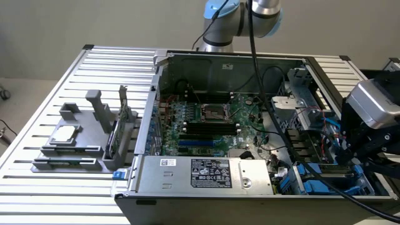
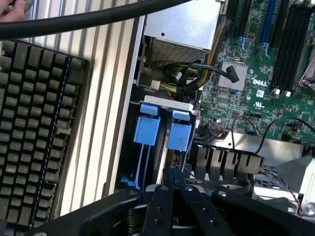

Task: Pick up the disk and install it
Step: 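Insert the disk into the insertion slot, then insert the first disk wire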

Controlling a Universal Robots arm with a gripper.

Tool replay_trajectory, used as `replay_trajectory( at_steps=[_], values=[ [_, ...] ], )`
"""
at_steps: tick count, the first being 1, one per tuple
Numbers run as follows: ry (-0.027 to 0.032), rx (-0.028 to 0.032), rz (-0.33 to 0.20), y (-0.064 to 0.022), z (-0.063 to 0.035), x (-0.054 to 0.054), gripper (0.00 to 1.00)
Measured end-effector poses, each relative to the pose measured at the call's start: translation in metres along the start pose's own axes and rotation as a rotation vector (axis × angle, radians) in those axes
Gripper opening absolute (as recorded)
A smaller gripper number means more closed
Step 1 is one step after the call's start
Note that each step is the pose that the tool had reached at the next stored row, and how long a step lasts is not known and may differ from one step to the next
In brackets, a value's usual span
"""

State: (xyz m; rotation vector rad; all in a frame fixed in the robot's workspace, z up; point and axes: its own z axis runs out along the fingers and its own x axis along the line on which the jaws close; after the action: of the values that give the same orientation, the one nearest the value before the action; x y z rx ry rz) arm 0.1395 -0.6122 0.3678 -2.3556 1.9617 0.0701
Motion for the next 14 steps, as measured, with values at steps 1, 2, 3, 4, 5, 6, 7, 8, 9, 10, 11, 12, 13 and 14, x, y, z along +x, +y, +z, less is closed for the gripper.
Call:
replay_trajectory(
  at_steps=[1, 2, 3, 4, 5, 6, 7, 8, 9, 10, 11, 12, 13, 14],
  values=[
    [-0.0001, 0.0000, 0.000, -0.0001, -0.0015, -0.0001, 0.11],
    [-0.0003, 0.0001, 0.000, -0.0001, -0.0016, -0.0001, 0.11],
    [-0.0005, 0.0001, 0.000, -0.0001, -0.0017, -0.0001, 0.11],
    [-0.0006, 0.0001, 0.000, -0.0001, -0.0017, -0.0001, 0.11],
    [-0.0005, 0.0001, 0.000, -0.0001, -0.0017, -0.0002, 0.11],
    [-0.0003, 0.0000, 0.000, -0.0001, -0.0018, -0.0002, 0.11],
    [-0.0003, 0.0001, 0.000, -0.0001, -0.0018, -0.0002, 0.11],
    [-0.0003, 0.0000, 0.000, -0.0001, -0.0019, -0.0002, 0.11],
    [-0.0003, 0.0000, 0.000, -0.0001, -0.0019, -0.0002, 0.11],
    [-0.0003, 0.0001, 0.000, -0.0001, -0.0018, -0.0002, 0.11],
    [-0.0003, 0.0001, 0.000, -0.0001, -0.0018, -0.0002, 0.11],
    [-0.0003, 0.0001, 0.000, -0.0001, -0.0018, -0.0002, 0.11],
    [-0.0003, 0.0000, 0.000, -0.0001, -0.0018, -0.0002, 0.11],
    [-0.0003, 0.0001, 0.000, -0.0001, -0.0018, -0.0002, 0.11]
  ],
)
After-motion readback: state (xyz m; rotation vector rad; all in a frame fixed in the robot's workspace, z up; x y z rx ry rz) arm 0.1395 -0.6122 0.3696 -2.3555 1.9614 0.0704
